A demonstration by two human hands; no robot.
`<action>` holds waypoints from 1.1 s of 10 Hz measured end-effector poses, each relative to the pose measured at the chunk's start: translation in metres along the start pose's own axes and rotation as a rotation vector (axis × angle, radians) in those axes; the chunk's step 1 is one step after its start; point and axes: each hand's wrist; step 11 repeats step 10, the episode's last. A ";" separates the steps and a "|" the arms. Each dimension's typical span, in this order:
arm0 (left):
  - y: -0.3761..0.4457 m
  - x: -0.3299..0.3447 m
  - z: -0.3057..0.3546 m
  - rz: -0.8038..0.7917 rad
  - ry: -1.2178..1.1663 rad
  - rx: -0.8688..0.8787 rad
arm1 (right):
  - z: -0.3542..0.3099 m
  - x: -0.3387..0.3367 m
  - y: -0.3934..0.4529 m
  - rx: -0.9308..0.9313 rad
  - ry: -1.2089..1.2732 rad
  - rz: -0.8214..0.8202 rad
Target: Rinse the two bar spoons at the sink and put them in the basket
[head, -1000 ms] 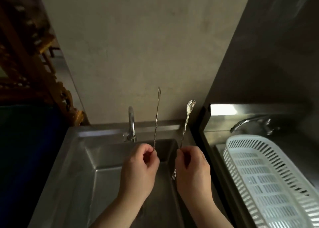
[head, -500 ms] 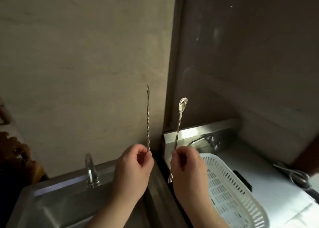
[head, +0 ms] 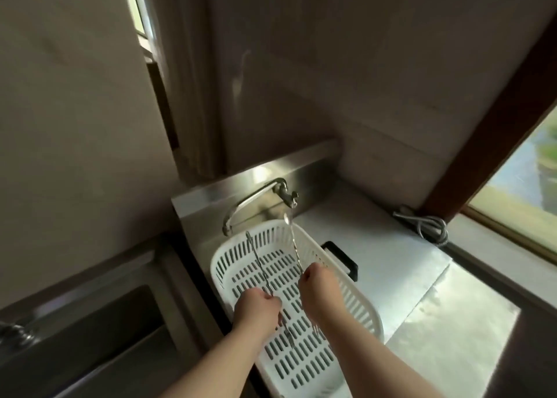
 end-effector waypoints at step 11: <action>0.017 -0.016 0.017 0.055 0.381 0.064 | 0.018 0.030 -0.002 -0.078 -0.115 0.064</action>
Point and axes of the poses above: each hand's wrist, its own y-axis towards the middle knuckle, its own x-axis out of the palm, z = x × y, and after that the axes turned 15 degrees about -z, right-handed
